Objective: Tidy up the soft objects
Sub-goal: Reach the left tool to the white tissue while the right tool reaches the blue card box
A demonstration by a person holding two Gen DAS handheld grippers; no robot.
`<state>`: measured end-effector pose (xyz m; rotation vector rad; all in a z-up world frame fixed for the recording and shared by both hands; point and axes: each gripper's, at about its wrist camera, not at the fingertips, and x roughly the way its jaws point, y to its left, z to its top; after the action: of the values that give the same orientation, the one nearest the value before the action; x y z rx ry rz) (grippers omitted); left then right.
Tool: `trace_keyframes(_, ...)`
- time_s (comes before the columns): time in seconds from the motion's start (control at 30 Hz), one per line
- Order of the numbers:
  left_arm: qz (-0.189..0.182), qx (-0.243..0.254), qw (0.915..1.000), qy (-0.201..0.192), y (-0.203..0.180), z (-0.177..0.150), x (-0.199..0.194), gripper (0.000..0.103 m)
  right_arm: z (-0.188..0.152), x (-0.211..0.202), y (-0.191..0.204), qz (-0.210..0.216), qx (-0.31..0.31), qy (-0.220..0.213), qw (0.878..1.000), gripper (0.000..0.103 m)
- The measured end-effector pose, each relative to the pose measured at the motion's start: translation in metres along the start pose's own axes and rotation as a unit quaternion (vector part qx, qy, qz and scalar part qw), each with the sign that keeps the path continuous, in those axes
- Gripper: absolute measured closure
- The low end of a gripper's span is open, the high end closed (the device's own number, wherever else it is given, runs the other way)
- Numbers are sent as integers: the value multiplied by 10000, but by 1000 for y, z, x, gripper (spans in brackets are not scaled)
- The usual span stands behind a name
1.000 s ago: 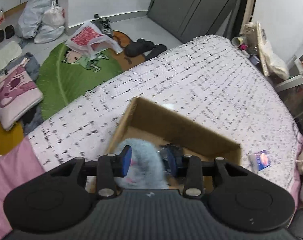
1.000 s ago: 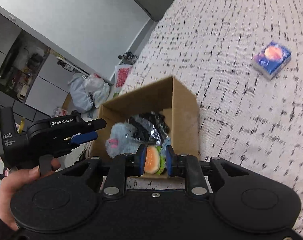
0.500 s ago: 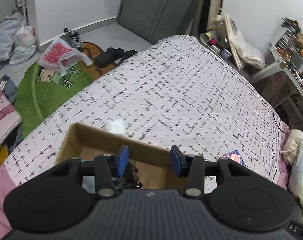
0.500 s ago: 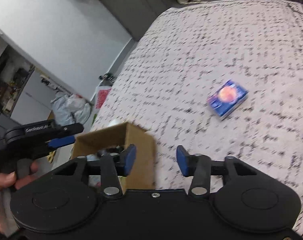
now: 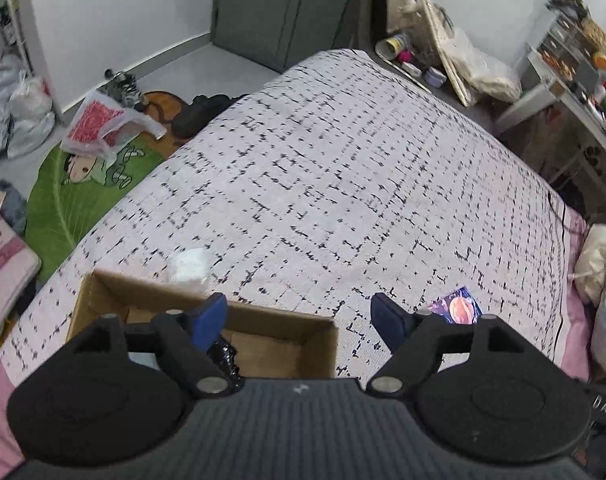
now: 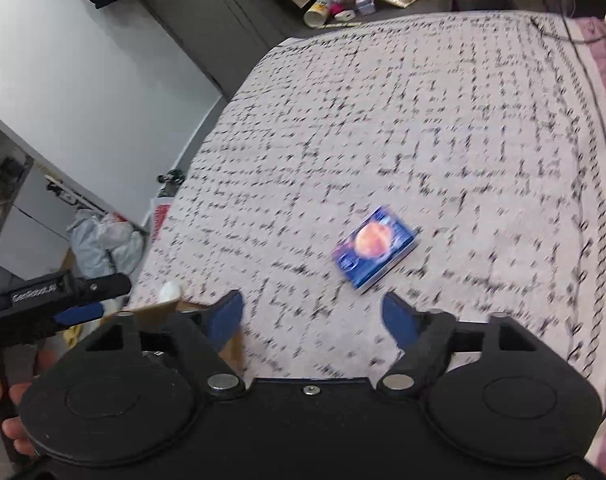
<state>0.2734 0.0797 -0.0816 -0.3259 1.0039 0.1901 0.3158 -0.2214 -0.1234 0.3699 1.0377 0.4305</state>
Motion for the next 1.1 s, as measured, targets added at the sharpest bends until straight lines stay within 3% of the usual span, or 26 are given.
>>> trace_keyframes(0.07,7,122,9999,104,-8,2,5,25,6,3,-5,-21,19,-12,10000,13)
trace_keyframes(0.47,176,698,9968,338,-32,35,34,25,18,40,-49,-75,740,-99,9972,14)
trace_keyframes(0.87,762,833,9894,909,13,59,91,25,17,73,-56,-33,975,31,9952,27)
trace_keyframes(1.1,932,679,9836,1388,46,56,121,25,15,93,-54,-147,1024,141,9945,27)
